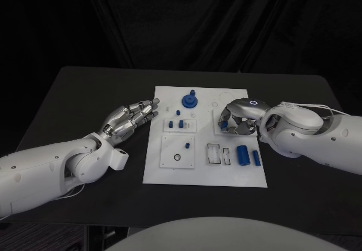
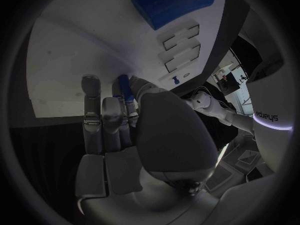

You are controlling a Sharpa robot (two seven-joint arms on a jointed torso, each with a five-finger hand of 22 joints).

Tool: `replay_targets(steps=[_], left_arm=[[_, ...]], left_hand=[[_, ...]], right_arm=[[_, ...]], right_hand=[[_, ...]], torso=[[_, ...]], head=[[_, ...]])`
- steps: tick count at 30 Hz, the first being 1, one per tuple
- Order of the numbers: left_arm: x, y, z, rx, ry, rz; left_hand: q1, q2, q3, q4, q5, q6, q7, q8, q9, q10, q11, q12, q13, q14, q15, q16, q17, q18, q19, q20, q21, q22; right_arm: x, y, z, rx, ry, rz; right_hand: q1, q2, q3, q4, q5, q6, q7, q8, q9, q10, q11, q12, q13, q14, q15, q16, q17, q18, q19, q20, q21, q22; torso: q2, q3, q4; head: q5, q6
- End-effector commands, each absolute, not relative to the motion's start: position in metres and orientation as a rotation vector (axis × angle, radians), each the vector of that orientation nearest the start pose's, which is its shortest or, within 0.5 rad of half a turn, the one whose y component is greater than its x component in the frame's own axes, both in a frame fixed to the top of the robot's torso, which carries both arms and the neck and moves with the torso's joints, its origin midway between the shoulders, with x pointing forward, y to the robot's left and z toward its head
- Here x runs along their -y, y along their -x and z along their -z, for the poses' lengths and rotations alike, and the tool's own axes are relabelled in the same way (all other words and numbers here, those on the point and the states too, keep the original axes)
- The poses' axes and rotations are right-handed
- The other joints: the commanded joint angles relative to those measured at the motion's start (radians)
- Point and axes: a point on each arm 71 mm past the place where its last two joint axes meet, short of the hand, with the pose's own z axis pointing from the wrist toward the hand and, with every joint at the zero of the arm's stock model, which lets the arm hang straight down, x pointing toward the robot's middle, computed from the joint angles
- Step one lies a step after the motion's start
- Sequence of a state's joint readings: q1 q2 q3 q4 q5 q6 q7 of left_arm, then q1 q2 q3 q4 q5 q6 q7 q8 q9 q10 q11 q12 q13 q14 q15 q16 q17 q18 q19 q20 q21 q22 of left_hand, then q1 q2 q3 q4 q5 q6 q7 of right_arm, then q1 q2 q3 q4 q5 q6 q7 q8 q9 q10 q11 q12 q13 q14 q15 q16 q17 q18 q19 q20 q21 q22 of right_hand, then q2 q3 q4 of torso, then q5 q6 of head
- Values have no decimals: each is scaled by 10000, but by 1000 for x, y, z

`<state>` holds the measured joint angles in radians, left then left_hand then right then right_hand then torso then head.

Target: Assemble the parts on the task board

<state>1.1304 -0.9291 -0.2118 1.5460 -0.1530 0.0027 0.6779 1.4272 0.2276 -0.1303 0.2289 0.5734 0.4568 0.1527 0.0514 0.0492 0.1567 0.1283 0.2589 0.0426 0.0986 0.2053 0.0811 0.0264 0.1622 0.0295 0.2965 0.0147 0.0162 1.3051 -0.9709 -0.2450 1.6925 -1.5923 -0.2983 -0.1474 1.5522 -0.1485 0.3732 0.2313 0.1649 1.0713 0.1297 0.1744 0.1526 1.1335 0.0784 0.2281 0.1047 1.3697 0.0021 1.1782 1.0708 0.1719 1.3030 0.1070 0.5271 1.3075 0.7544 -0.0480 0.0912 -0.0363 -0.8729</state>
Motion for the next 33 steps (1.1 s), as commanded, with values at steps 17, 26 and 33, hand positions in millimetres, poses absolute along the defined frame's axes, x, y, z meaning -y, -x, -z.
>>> replay_targets(steps=[17,26,33], left_arm=[[-229,-427,250,-15378,8871,18521],[-229,-427,250,-15390,8880,18501],[-228,-428,251,-15387,8873,18498]], left_hand=[[110,44,140,-13,83,279,151,96,36,67,222,119,19,21,-93,105,15,46,-5,-9,10,-5],[114,45,160,-14,87,329,172,106,41,84,253,139,21,21,-106,115,16,51,-8,-9,8,-7],[118,43,169,-17,89,349,183,111,43,93,266,149,22,21,-111,120,16,54,-8,-9,8,-6]], right_arm=[[216,-429,183,-16578,3647,-5610],[205,-429,148,-15975,4089,-5780],[181,-417,137,-15846,4645,-6386]], right_hand=[[298,223,91,-456,-214,457,-138,257,439,783,-256,-105,95,-102,-203,-313,-308,-147,-99,-199,-2,583],[241,218,55,-466,-389,468,-165,260,545,921,-284,-217,94,-143,-228,-482,-464,-141,-147,-227,-78,560],[258,192,50,-495,-405,460,-176,248,572,1003,-308,-233,104,-110,-243,-454,-417,-158,-116,-236,51,584]], torso=[[-27,-1,-20],[-23,-14,-12],[-28,-28,12]], head=[[103,3],[104,3],[173,3]])
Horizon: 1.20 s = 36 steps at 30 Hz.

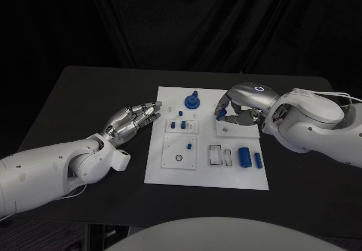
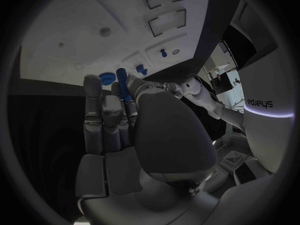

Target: Assemble the parts on the task board

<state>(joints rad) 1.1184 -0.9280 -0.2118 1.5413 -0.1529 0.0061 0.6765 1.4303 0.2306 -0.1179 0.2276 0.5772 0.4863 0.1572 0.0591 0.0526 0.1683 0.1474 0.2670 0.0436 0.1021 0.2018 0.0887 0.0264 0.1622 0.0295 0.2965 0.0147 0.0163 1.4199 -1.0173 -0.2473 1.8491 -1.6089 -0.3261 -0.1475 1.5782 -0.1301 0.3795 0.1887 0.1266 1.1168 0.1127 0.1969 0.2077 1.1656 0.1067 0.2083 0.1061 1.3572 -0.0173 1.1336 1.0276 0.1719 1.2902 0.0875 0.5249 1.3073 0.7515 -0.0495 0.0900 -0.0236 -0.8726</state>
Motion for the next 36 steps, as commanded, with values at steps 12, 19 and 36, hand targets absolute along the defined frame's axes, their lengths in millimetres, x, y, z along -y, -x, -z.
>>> replay_targets(steps=[12,19,36], left_arm=[[-225,-429,251,-15266,8793,18624],[-225,-429,251,-15205,8776,18619],[-225,-428,251,-15213,8795,18598]], left_hand=[[99,31,84,-8,62,31,153,30,5,-35,94,53,8,-33,-86,42,13,55,-39,-14,-8,-22],[109,37,112,-13,65,34,157,30,4,-22,104,81,11,-48,-99,40,11,57,-51,-20,-13,-26],[111,40,125,-13,67,46,158,31,4,-1,113,110,16,-42,-105,53,13,60,-40,-20,-6,-19]], right_arm=[[109,-393,152,-15475,6937,-7980],[84,-385,169,-15463,7759,-8508],[69,-379,198,-16031,8751,-8405]], right_hand=[[43,-41,-6,-133,16,-83,2,-50,42,775,-606,-84,106,44,-69,-24,14,-155,13,-62,78,587],[67,-70,0,-173,72,-113,13,-83,53,781,-598,-127,109,40,-68,-46,1,-151,-6,-68,36,580],[63,-101,-9,-219,65,-170,39,-156,76,785,-574,-219,119,-30,-41,-148,-82,-150,-81,-57,-55,565]], torso=[[23,2,10],[16,5,21],[18,-39,28]], head=[[501,0],[635,0],[628,0]])
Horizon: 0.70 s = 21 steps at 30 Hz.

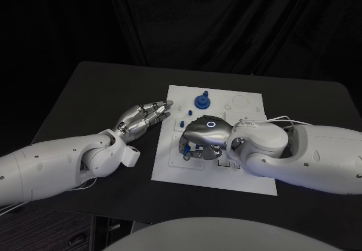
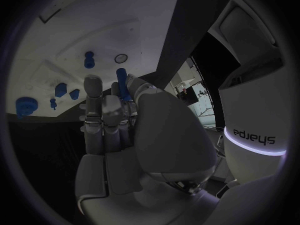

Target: Assemble the parts on the task board

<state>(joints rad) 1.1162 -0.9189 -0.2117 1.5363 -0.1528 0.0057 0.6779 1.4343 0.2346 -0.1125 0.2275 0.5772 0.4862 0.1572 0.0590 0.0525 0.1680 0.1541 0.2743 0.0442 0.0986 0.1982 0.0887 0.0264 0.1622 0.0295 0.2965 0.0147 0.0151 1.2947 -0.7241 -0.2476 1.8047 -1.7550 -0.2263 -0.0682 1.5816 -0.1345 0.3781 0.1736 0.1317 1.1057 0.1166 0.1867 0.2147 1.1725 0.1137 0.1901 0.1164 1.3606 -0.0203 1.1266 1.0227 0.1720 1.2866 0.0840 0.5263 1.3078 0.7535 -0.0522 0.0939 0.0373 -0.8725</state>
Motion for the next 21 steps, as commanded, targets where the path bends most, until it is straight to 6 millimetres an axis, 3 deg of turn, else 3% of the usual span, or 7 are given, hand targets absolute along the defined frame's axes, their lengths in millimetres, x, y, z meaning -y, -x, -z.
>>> replay_targets(steps=[1,11,21], left_arm=[[-225,-428,251,-15219,8796,18600],[-225,-428,251,-15257,8800,18630],[-224,-428,251,-15295,8808,18649]], left_hand=[[71,0,70,-12,68,47,158,32,6,2,46,37,9,-6,-70,53,14,60,-40,-21,-6,-8],[73,2,79,-12,69,52,159,33,6,12,51,50,11,-3,-70,60,15,63,-39,-19,-5,-7],[76,6,91,-13,72,66,162,36,7,15,57,53,11,3,-66,69,17,68,-36,-18,-3,-5]], right_arm=[[69,-379,199,-16067,8767,-8388],[71,-378,209,-16300,8897,-8168],[72,-378,215,-16392,8809,-8168]], right_hand=[[29,-57,6,-68,15,-59,0,-54,6,716,-643,-37,17,-64,-12,-77,-33,-151,-44,-22,-70,560],[46,-73,4,-97,10,-84,6,-82,10,745,-644,-48,27,-85,-11,-104,-54,-149,-65,-21,-83,558],[57,-78,2,-119,2,-95,10,-100,15,780,-648,-48,41,-94,-13,-113,-56,-149,-77,-21,-79,560]], torso=[[-2,-7,-20],[12,33,-34],[5,30,-31]], head=[[24,-1],[39,-1],[56,-1]])
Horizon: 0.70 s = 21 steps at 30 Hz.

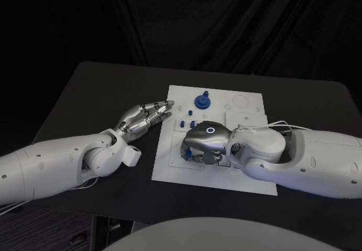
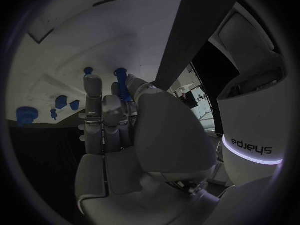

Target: Assemble the parts on the task board

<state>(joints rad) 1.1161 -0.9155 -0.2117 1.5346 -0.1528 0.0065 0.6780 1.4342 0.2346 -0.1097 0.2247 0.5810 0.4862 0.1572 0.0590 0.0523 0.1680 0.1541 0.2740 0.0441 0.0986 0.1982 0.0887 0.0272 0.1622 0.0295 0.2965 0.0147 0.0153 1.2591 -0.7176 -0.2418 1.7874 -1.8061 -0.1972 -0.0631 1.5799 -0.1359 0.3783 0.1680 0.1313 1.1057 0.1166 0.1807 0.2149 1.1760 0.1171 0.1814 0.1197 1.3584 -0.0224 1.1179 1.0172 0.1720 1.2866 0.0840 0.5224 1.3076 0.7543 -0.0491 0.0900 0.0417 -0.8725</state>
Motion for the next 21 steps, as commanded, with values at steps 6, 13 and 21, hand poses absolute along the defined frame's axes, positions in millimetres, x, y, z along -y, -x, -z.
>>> replay_targets(steps=[6,13,21], left_arm=[[-224,-428,251,-15324,8819,18651],[-224,-428,252,-15360,8827,18674],[-224,-429,252,-15398,8833,18675]], left_hand=[[81,9,79,12,38,81,168,39,10,29,67,75,16,-1,-67,71,9,73,-41,-17,-4,-9],[87,11,99,9,42,111,182,46,14,36,84,82,16,-3,-73,76,9,78,-41,-17,-4,-8],[91,15,112,7,45,120,190,48,15,43,93,93,18,0,-75,83,10,82,-37,-17,-1,-6]], right_arm=[[71,-377,219,-16242,8765,-8219],[70,-376,222,-16066,8811,-8234],[70,-376,221,-15833,8721,-8346]], right_hand=[[83,-73,-6,-88,-5,-139,19,-83,13,775,-684,36,30,-88,8,-51,-19,-143,-102,-21,-74,555],[73,-108,-45,-126,-126,-174,25,-148,24,809,-685,36,88,-148,8,-153,-114,-129,-165,-20,-164,535],[175,-86,-32,-222,-245,-161,40,-194,50,789,-675,15,150,-217,15,-250,-190,-121,-232,-18,-213,527]], torso=[[2,-11,7],[7,-3,9],[15,2,1]], head=[[20,-1],[13,-1],[16,-1]])
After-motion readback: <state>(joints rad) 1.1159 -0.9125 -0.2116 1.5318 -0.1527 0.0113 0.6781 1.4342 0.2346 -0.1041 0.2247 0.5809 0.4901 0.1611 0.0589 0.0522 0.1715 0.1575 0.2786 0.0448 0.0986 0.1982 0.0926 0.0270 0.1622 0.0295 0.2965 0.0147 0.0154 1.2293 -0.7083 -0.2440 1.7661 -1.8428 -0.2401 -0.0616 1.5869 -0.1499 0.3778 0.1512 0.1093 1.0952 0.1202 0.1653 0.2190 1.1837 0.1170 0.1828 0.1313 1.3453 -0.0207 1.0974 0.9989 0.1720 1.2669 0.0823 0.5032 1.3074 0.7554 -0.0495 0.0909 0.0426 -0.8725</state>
